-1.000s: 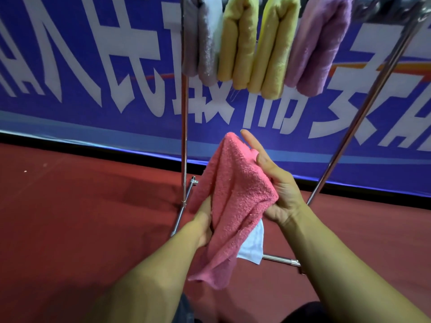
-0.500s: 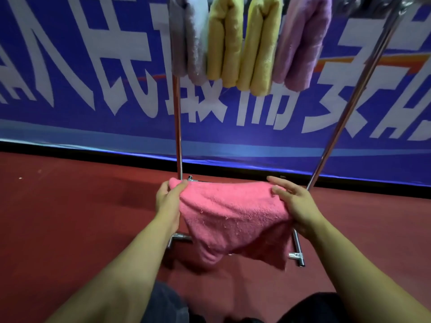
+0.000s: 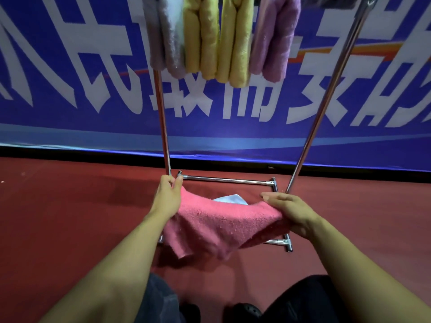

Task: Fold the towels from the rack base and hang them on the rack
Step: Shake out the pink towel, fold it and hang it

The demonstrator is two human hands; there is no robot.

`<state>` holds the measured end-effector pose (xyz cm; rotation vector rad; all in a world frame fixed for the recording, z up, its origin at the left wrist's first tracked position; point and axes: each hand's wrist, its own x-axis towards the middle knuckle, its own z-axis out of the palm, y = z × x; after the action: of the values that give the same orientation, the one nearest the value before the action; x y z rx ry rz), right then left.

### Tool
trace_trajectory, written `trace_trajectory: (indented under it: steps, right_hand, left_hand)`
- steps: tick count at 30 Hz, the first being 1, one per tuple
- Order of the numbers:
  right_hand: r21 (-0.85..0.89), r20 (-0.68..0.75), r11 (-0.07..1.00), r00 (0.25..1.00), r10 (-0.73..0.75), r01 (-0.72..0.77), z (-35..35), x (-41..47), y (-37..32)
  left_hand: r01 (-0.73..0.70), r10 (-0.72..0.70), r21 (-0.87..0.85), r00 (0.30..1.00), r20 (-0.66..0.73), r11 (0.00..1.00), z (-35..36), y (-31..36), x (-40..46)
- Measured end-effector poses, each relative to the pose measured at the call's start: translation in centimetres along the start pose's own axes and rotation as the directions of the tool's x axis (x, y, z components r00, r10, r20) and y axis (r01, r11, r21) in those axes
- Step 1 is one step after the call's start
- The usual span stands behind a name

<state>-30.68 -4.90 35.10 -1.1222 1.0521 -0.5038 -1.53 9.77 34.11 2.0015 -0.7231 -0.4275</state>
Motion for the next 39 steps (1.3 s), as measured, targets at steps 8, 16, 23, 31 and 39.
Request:
trace_trajectory:
  steps: [8,16,23,31,39]
  right_hand:
    - [0.069,-0.256,0.960,0.935,-0.245,0.270,-1.3,0.2,-0.3]
    - [-0.058,-0.327,0.928,0.872,-0.365,0.367,-2.2,0.3,-0.1]
    - [-0.192,-0.315,0.892,0.836,-0.450,0.409,-2.8,0.3,0.0]
    - [-0.280,-0.302,0.879,0.833,-0.463,0.386,-2.8,0.6,0.0]
    - [-0.322,-0.334,0.880,0.828,-0.450,0.349,-3.3,-0.3,-0.2]
  left_hand:
    - [0.430,-0.224,-0.631,0.897,0.382,0.646,-1.9,-0.7,0.3]
    - [0.033,0.030,-0.195,0.949,0.314,0.980,-1.0,-1.7,0.2]
    - [-0.016,0.034,-0.335,0.998,0.049,0.942,-0.7,-0.8,0.5]
    - [-0.089,0.066,-0.352,0.995,-0.079,0.932,-1.6,-0.8,0.6]
    - [-0.118,0.121,-0.234,0.993,-0.002,0.965,-1.8,-1.1,0.8]
